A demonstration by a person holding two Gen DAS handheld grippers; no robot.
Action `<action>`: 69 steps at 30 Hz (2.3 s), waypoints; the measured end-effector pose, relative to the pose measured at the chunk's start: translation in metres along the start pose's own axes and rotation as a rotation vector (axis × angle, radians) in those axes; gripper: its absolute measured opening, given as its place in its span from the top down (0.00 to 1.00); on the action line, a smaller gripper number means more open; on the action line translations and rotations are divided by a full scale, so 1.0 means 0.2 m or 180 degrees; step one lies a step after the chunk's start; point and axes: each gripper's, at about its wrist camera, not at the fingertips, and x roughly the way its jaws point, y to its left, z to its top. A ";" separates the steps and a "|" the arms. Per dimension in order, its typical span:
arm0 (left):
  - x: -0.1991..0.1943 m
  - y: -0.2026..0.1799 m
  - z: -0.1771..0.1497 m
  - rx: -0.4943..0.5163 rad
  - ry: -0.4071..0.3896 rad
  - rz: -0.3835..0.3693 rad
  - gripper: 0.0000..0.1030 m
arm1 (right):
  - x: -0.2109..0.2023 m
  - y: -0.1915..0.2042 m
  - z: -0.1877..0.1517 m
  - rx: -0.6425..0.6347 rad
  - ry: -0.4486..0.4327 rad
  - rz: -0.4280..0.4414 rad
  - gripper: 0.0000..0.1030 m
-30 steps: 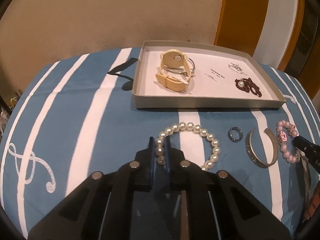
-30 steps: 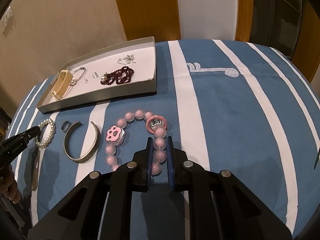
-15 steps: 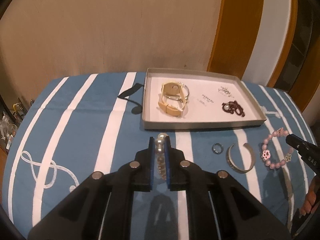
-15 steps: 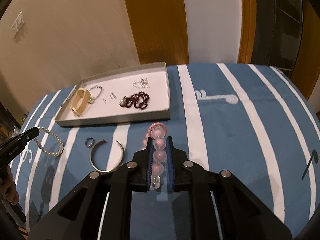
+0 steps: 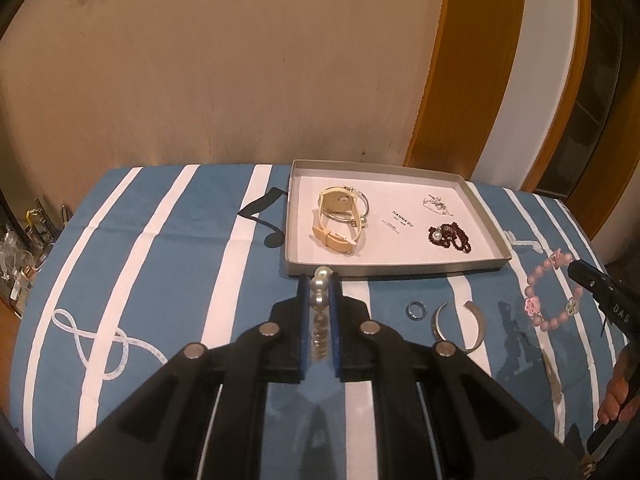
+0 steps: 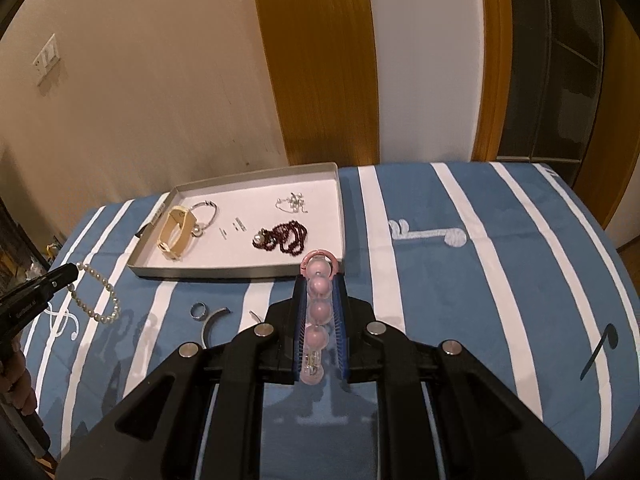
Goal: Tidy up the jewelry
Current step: 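Carry both bracelets into the tray and open both tools, then move the right tool over the silver cuff bangle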
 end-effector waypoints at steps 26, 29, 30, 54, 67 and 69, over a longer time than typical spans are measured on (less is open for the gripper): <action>0.33 -0.18 0.39 0.0185 -0.0001 -0.0064 0.91 | 0.66 0.29 0.43 -0.0138 0.0252 0.0285 0.86; 0.37 -0.21 0.41 0.0197 -0.0002 -0.0118 0.91 | 0.67 0.25 0.42 -0.0123 0.0196 0.0261 0.59; 0.39 -0.22 0.41 0.0206 -0.0003 -0.0136 0.91 | 0.66 0.23 0.42 -0.0120 0.0170 0.0247 0.56; 0.51 -0.23 0.35 0.0154 0.0035 0.0062 0.51 | 0.58 0.07 0.19 -0.0082 0.0325 0.0263 0.56; 0.21 0.02 0.09 0.0007 -0.0037 0.0210 0.42 | 0.39 0.12 0.02 -0.0124 0.0323 0.0296 0.56; 0.18 0.04 0.05 -0.0012 -0.0034 0.0206 0.39 | 0.37 0.13 0.00 -0.0124 0.0315 0.0288 0.56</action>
